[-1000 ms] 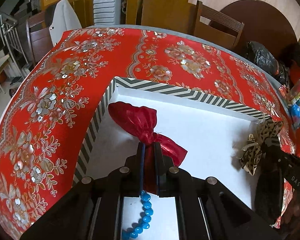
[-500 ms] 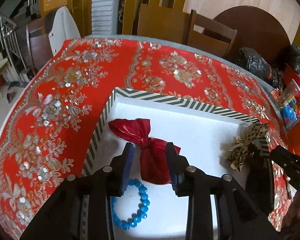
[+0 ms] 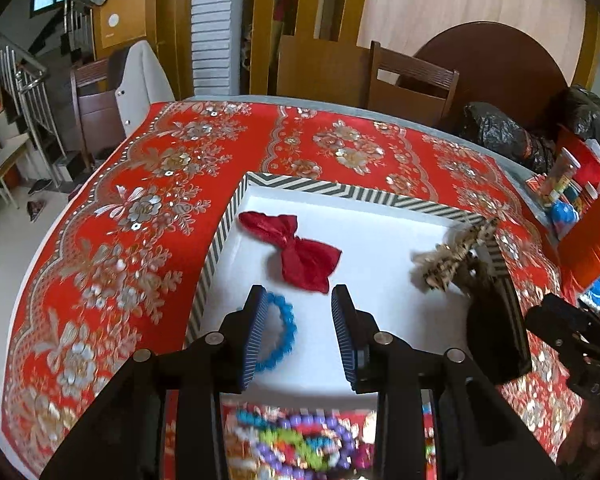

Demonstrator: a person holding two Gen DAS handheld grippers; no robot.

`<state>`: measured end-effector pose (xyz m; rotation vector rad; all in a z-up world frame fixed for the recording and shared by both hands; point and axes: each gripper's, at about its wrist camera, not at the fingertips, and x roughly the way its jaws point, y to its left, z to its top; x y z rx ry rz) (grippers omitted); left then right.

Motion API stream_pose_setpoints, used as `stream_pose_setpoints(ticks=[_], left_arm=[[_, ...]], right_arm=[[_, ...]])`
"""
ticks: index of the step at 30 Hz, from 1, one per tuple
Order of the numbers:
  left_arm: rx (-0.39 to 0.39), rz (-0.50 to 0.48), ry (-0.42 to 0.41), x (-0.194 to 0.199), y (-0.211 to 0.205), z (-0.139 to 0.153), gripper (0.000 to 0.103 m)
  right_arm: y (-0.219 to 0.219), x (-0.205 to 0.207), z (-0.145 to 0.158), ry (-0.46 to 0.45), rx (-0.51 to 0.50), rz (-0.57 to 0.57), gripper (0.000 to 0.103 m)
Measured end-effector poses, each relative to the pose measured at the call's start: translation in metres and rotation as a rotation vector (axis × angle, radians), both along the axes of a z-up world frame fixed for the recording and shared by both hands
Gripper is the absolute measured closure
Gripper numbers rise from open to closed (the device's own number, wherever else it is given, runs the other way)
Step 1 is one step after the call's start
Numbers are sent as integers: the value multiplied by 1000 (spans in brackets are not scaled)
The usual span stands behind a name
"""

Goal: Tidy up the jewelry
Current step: 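Release the red bow in the tray with the left tool while the right tool sets the leopard bow down, then withdraw both tools from the tray toward the multicolour bead bracelets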

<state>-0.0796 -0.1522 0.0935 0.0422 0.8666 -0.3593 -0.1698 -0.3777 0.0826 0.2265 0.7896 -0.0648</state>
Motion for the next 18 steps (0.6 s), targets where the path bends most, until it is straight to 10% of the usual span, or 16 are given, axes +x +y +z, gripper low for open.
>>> stream_pose_setpoints(ticks=[18], left_arm=[[17, 25, -66, -72, 18, 13, 73]], right_arm=[[50, -52, 19, -49, -21, 64, 36]])
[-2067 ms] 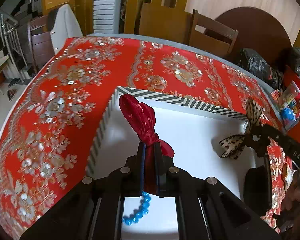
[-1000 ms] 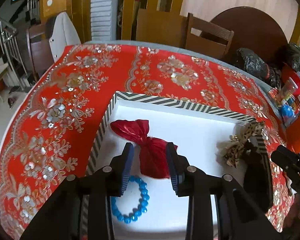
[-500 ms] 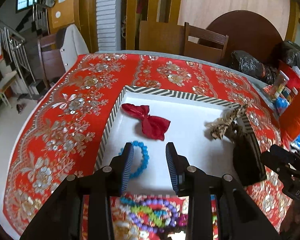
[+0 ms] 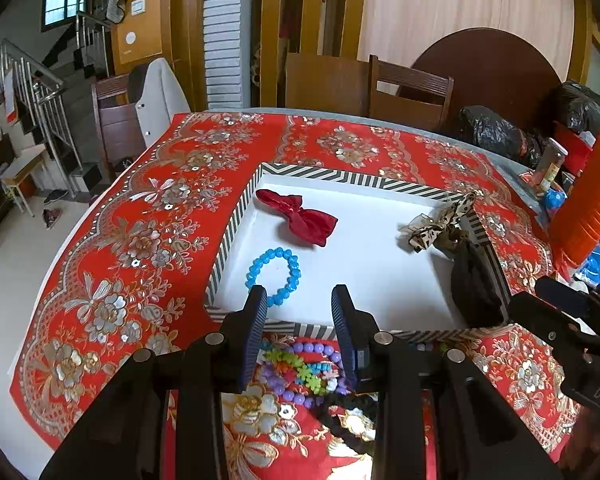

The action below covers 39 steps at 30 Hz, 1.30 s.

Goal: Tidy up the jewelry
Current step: 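Withdraw both tools from the tray toward the multicolour bead bracelets, then lower both open tools over the pile of bead bracelets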

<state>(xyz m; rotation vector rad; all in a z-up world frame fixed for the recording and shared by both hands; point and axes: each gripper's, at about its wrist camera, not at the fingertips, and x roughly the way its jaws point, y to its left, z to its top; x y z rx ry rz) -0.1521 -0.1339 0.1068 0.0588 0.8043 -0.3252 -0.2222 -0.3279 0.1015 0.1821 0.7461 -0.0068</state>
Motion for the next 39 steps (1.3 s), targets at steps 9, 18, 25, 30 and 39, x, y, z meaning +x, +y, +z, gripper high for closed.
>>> stream_pose_setpoints(ticks=[9, 18, 25, 30, 39], left_arm=[[-7, -5, -22, -13, -3, 7, 73], [2, -12, -21, -21, -8, 5, 73], [6, -12, -8, -24, -11, 0, 73], [9, -7, -7, -24, -11, -1, 73], [12, -8, 9, -23, -11, -6, 73]], right_arm=[[2, -14, 8, -12, -13, -22, 34], [0, -17, 6, 2, -11, -34, 34], [0, -18, 3, 8, -15, -37, 34], [-1, -18, 2, 10, -16, -40, 34], [0, -15, -1, 26, -14, -35, 34]])
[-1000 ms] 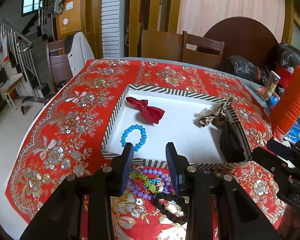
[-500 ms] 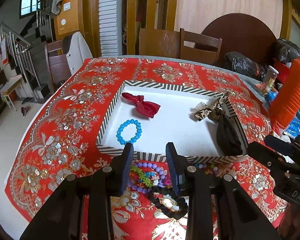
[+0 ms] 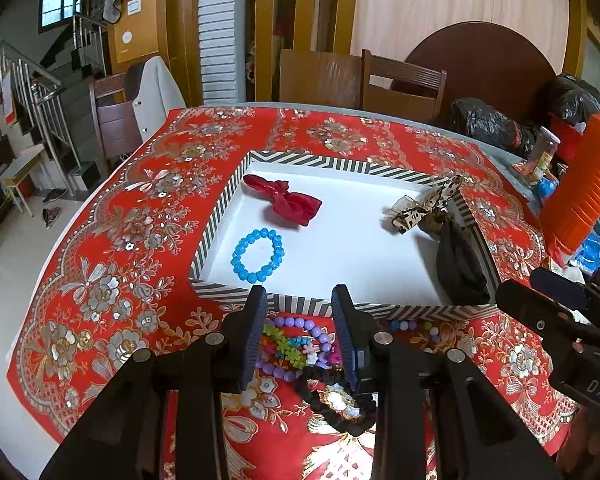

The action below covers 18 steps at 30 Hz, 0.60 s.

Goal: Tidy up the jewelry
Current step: 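Lower both open tools over the pile of bead bracelets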

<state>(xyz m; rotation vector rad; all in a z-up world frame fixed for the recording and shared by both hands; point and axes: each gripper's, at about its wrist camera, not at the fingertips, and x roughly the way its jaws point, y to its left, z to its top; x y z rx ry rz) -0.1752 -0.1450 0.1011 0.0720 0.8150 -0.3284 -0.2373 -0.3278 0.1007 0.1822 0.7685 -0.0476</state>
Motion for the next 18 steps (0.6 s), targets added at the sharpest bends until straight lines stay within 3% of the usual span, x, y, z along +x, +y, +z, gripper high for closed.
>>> stream_pose_setpoints(ticks=[18], left_arm=[[-6, 4, 35, 6, 5, -10, 73]], right_arm=[[1, 5, -9, 29, 3, 9, 33]])
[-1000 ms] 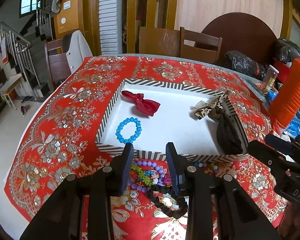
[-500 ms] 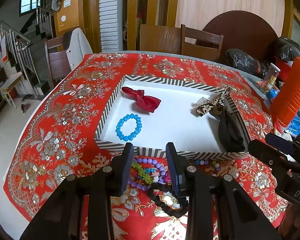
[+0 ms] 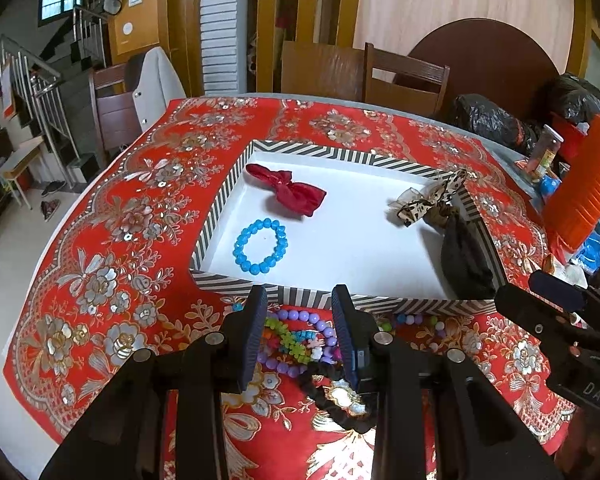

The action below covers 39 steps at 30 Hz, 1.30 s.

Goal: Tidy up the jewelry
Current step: 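Lower both open tools over the pile of bead bracelets, then grasp a colourful bead bracelet with the left tool while the right tool grasps another bracelet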

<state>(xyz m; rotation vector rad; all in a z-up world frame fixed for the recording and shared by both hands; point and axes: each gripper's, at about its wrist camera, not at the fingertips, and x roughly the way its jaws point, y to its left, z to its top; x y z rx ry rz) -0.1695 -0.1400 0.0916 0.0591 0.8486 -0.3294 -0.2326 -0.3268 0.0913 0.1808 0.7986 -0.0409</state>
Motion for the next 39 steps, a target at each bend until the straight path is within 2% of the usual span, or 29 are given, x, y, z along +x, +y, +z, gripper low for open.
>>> stream_pose_setpoints(ticks=[4, 9, 13, 17, 22, 30, 34, 39], left_arm=[[-22, 0, 28, 5, 6, -4, 73], [-95, 13, 103, 19, 25, -10, 73], [-109, 37, 131, 26, 40, -14, 73], [-150, 47, 203, 33, 53, -25, 73], [-151, 73, 252, 37, 64, -38, 73], [-256, 143, 390, 62, 71, -66, 73], [-262, 167, 391, 70, 66, -70, 72], [-245, 156, 395, 74, 57, -75, 72]], right_arm=[[2, 2, -4, 9, 5, 11, 33], [3, 6, -13, 31, 22, 35, 33], [4, 8, -20, 47, 38, 63, 33], [6, 10, -26, 67, 51, 98, 33], [-4, 11, -27, 93, 31, 98, 42], [-26, 3, -29, 122, 46, 89, 48], [-31, 2, -38, 131, 131, 115, 48], [-20, 8, -48, 151, 130, 162, 48]])
